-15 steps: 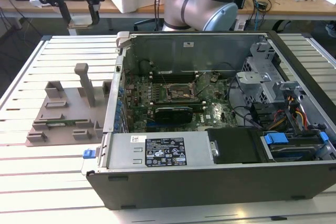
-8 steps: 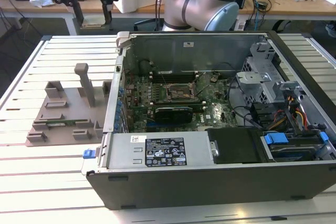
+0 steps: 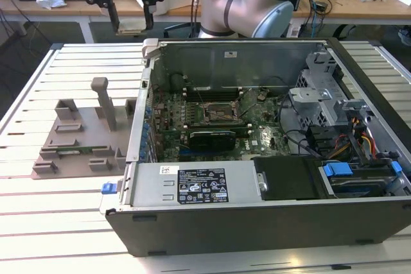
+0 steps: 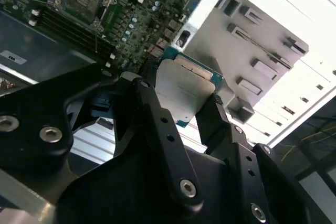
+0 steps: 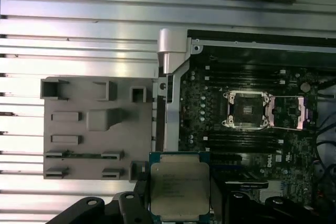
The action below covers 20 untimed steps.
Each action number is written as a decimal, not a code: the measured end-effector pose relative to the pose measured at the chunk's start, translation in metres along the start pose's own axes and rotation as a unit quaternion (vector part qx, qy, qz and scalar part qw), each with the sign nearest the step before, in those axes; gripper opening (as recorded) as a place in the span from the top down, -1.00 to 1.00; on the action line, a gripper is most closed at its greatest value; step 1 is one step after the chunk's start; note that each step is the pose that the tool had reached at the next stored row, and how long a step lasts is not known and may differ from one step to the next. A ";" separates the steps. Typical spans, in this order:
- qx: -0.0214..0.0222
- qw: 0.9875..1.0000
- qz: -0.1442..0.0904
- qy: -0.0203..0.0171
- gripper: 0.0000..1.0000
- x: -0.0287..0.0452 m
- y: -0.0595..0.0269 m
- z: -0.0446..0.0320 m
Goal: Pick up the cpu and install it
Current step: 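Pick up the cpu and move it towards the insertion slot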
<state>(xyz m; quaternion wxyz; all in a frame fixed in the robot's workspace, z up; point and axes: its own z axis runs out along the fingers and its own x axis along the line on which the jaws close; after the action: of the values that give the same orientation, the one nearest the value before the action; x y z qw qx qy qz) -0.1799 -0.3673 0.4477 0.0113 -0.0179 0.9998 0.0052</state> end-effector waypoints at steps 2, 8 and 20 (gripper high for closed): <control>0.000 1.000 0.000 0.000 -0.08 -0.0106 0.0000 0.0010; 0.001 1.000 0.000 0.004 -0.08 -0.0400 0.0026 0.0152; 0.001 1.000 0.000 0.006 -0.08 -0.0686 0.0064 0.0482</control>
<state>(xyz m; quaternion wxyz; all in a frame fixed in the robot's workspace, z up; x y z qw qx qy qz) -0.1105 -0.3579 0.4011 0.0049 -0.0179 0.9998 0.0039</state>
